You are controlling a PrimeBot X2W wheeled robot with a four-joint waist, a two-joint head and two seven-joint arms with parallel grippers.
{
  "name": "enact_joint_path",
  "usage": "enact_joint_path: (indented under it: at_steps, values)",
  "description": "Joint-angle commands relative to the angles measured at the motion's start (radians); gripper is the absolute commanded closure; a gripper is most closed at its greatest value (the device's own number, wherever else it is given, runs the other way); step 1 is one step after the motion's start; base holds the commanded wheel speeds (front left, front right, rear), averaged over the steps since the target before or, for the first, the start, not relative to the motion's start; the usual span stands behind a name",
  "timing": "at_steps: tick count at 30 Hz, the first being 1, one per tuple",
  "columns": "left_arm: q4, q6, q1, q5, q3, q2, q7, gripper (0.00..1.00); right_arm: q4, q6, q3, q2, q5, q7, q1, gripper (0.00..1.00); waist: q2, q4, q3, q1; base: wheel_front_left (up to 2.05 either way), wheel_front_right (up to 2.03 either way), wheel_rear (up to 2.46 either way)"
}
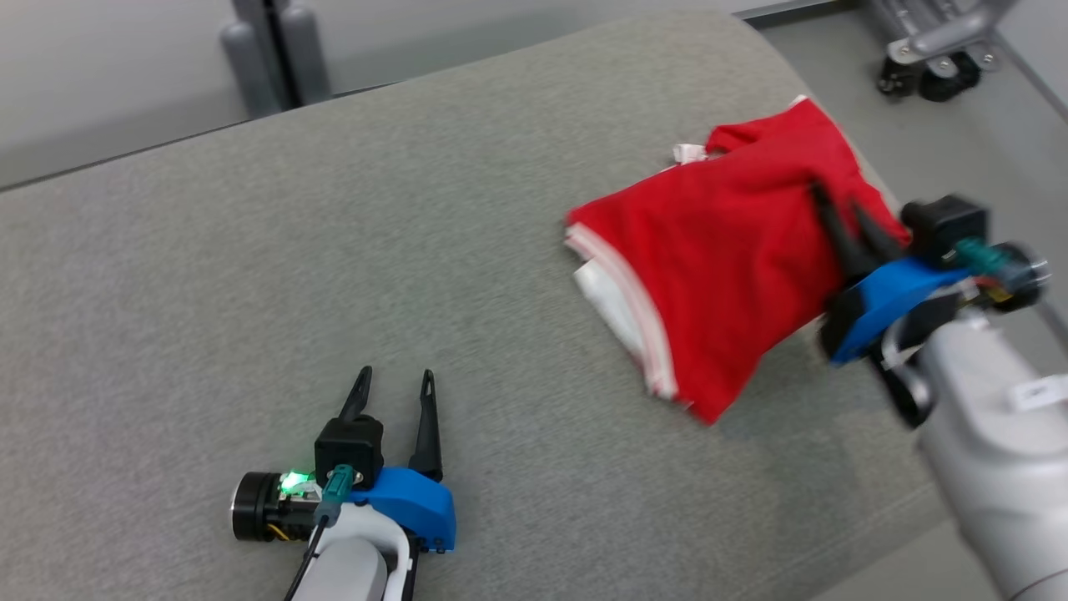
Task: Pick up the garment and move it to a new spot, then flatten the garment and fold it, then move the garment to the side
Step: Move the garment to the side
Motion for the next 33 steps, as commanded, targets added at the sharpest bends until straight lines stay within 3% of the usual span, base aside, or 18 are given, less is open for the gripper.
enact_joint_path:
  at_steps: [1, 8, 11, 13, 14, 18, 21, 24, 33]
  values:
    - [-0.006, 0.004, -0.029, 0.006, 0.002, 0.001, -0.002, 0.00, 0.013, 0.000, -0.025, -0.030, -0.025, -0.005, -0.034, 1.00, -0.0001, 0.056, 0.049, -0.0001, 0.00, 0.00, 0.00]
    - [-0.029, 0.010, -0.047, 0.030, 0.008, 0.003, -0.002, 0.00, 0.137, 0.000, -0.206, -0.193, -0.174, -0.005, -0.107, 1.00, -0.0001, 0.152, 0.105, -0.0001, 0.00, 0.00, 0.00]
    - [-0.031, 0.011, -0.054, 0.034, 0.006, 0.007, -0.002, 0.00, 0.172, 0.000, -0.268, -0.223, -0.231, -0.005, -0.115, 0.98, -0.0001, 0.170, 0.116, -0.0001, 0.00, 0.00, 0.00]
    - [-0.033, 0.013, -0.055, 0.037, 0.006, 0.009, -0.001, 0.00, 0.173, 0.000, -0.328, -0.237, -0.294, -0.005, -0.119, 0.05, -0.0001, 0.185, 0.123, -0.0001, 0.00, 0.00, 0.00]
    - [-0.034, 0.015, -0.055, 0.037, 0.006, 0.010, -0.001, 0.00, 0.169, 0.000, -0.363, -0.240, -0.321, -0.005, -0.118, 0.00, -0.0001, 0.189, 0.126, -0.0001, 0.00, 0.00, 0.00]
    - [-0.035, 0.025, -0.054, 0.040, 0.020, 0.015, 0.001, 0.00, 0.180, 0.000, -0.533, -0.226, -0.409, -0.004, -0.109, 0.00, -0.0001, 0.197, 0.130, -0.0001, 0.00, 0.00, 0.00]
    - [-0.048, 0.027, -0.051, 0.042, 0.033, 0.014, 0.000, 0.00, 0.108, 0.000, -0.602, -0.171, -0.432, -0.005, -0.092, 0.00, -0.0001, 0.201, 0.122, -0.0001, 0.00, 0.00, 0.00]
    - [-0.069, 0.034, -0.044, 0.052, 0.054, 0.010, 0.000, 0.00, 0.037, 0.000, -0.610, -0.097, -0.371, -0.005, -0.066, 0.00, -0.0001, 0.204, 0.106, -0.0001, 0.00, 0.00, 0.00]
    - [-0.119, 0.028, -0.005, 0.081, 0.162, 0.015, -0.002, 0.00, -0.200, 0.000, -0.452, 0.030, -0.202, -0.005, 0.091, 0.00, -0.0001, 0.236, 0.044, -0.0001, 0.00, 0.00, 0.00]
